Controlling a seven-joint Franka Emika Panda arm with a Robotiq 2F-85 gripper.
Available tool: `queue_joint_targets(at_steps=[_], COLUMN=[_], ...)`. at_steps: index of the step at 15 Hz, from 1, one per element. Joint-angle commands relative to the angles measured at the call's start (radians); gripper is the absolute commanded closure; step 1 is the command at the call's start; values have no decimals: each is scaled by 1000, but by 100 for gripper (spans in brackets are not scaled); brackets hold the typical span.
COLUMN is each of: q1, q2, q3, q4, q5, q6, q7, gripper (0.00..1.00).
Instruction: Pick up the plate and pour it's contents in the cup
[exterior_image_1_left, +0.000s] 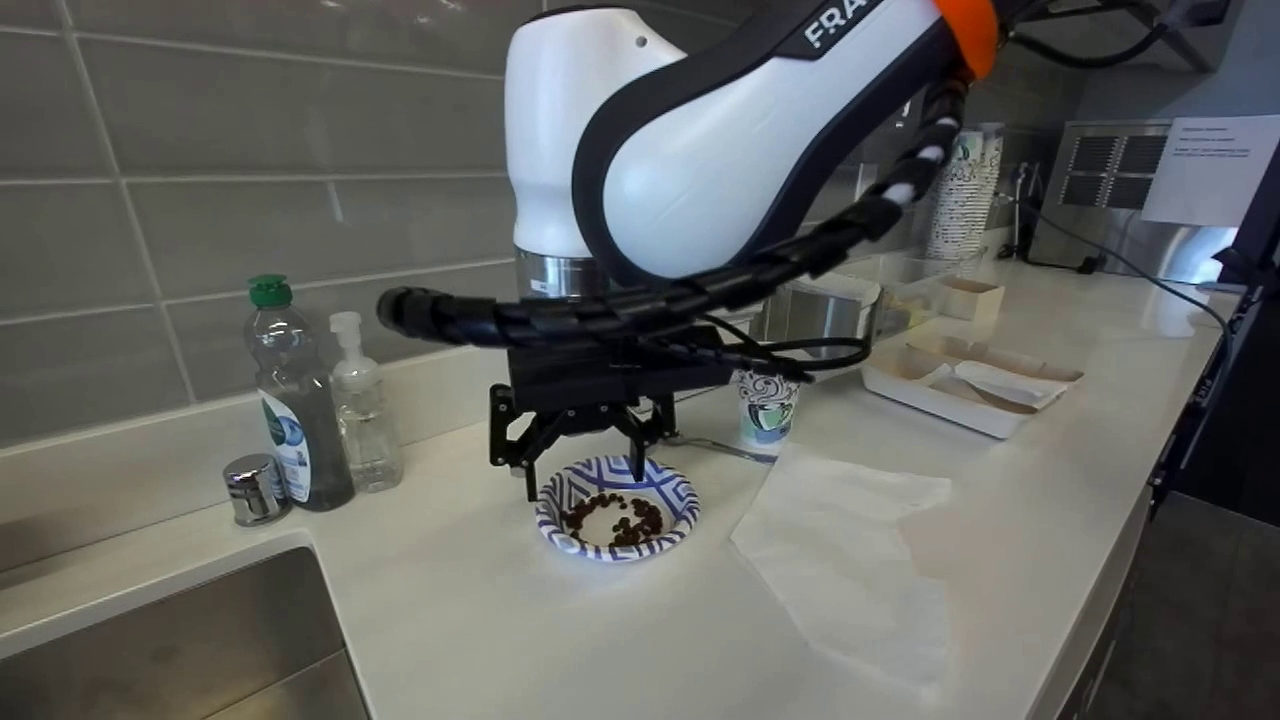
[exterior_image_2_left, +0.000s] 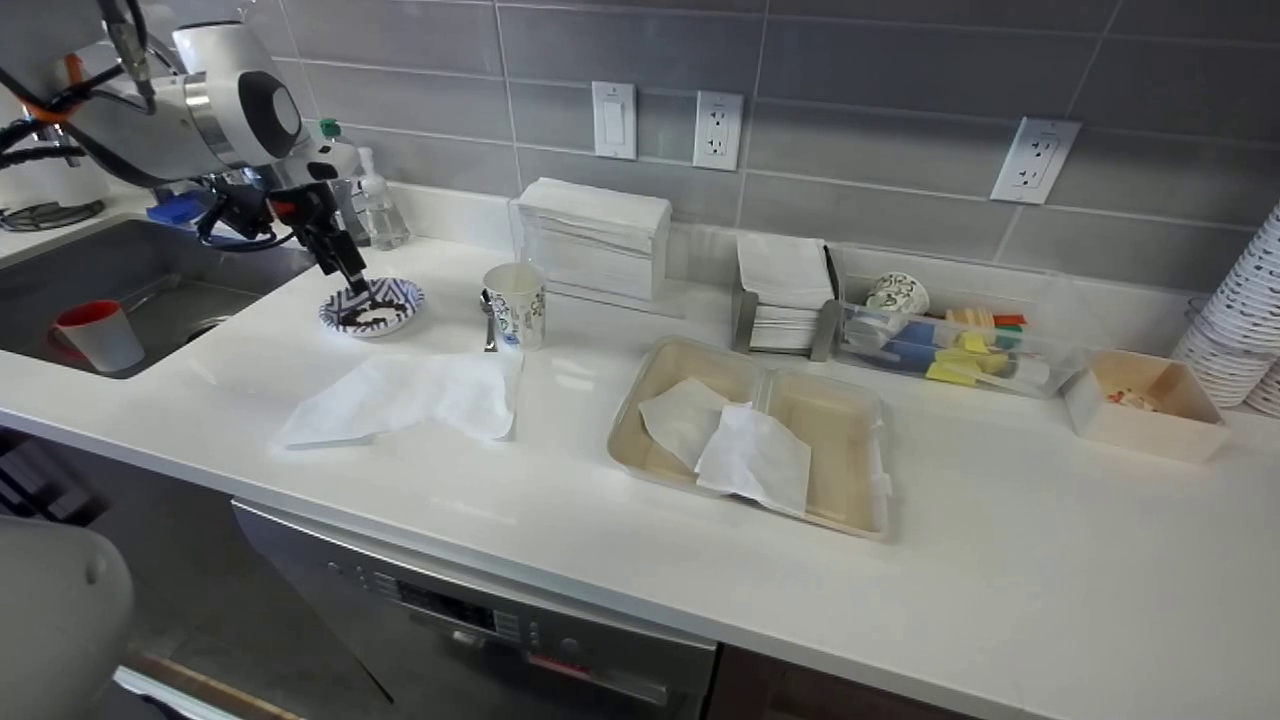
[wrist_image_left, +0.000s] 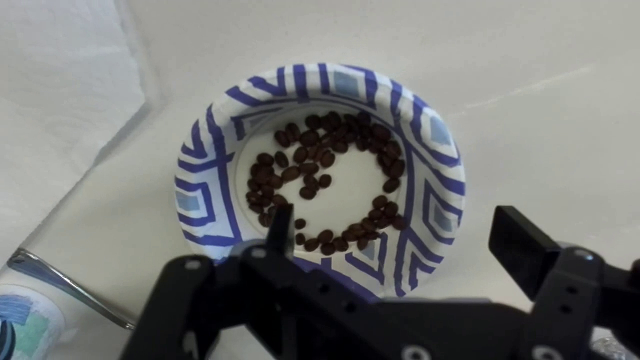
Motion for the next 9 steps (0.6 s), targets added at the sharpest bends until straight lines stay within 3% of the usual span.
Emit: queue_joint_targets(at_steps=[1, 6, 9], q1=[35, 66, 81], q2=[91, 165, 194], q3=[-17, -41, -50], q4=[104, 179, 217], q5=[-65, -109, -106], q6=[-51, -49, -64], q7=[11, 9, 6], gripper=[0, 0, 22])
